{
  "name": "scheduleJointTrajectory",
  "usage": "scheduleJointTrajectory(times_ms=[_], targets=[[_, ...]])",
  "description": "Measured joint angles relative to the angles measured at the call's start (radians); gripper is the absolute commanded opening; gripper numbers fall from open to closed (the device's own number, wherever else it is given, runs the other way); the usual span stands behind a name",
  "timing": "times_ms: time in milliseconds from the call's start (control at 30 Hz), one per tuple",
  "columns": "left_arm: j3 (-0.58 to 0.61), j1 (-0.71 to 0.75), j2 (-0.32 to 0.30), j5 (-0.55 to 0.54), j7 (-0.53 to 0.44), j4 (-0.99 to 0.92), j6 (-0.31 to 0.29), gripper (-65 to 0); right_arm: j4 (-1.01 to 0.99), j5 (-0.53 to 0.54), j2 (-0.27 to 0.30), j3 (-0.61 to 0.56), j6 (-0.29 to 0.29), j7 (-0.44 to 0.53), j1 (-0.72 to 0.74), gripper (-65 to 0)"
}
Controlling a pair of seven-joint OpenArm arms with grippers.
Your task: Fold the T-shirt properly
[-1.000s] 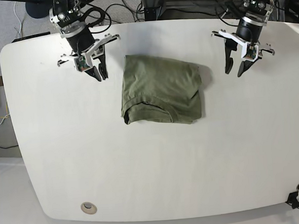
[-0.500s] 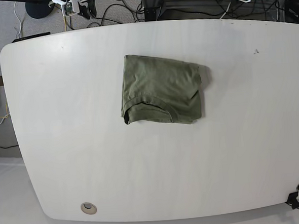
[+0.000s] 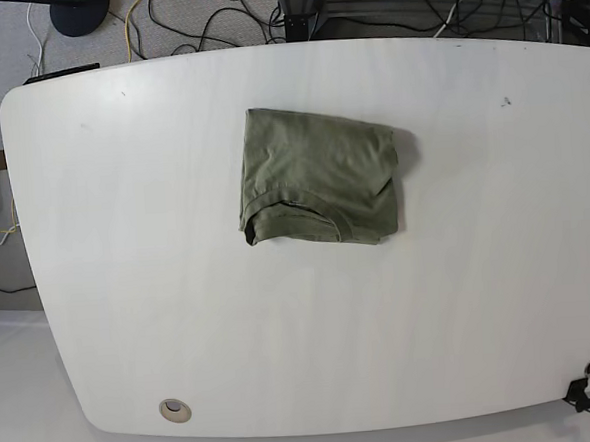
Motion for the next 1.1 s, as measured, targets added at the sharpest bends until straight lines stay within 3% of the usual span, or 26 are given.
scheduleJointTrajectory(times_ms=[100, 267, 467, 600, 700, 800, 1100], targets=[[0.016, -0.08, -0.005, -0.002, -0.002, -0.134, -0.001, -45.7, -0.159, -0.031, -0.004, -0.001, 0.003, -0.008, 0.079, -56.2], [0.045, -0.263, 0.005, 0.119, 0.007, -0.413, 0.004, -45.7, -0.389, -0.031, 0.0, -0.002, 0.005, -0.009, 0.236, -56.2], [0.042, -0.459, 0.004, 0.185, -0.008, -0.748, 0.003, -45.7, -0.6, -0.03, 0.02, -0.003, 0.005, -0.003, 0.386, -56.2], [0.042, -0.571, 0.006, 0.213, -0.008, -0.914, 0.003, -45.7, -0.745, -0.098, 0.029, -0.004, 0.002, -0.002, 0.478, -56.2], [0.042, -0.642, 0.006, 0.217, -0.011, -1.018, 0.003, -45.7, -0.814, -0.103, 0.027, -0.006, 0.003, 0.057, 0.529, -56.2], [0.042, -0.716, 0.006, 0.218, -0.009, -1.133, 0.088, -45.7, -0.939, -0.11, 0.023, -0.006, 0.003, 0.062, 0.602, -56.2], [0.042, -0.816, 0.008, 0.219, -0.01, -1.267, 0.207, -45.7, -1.074, -0.109, 0.024, -0.004, -0.002, 0.063, 0.707, -55.7]])
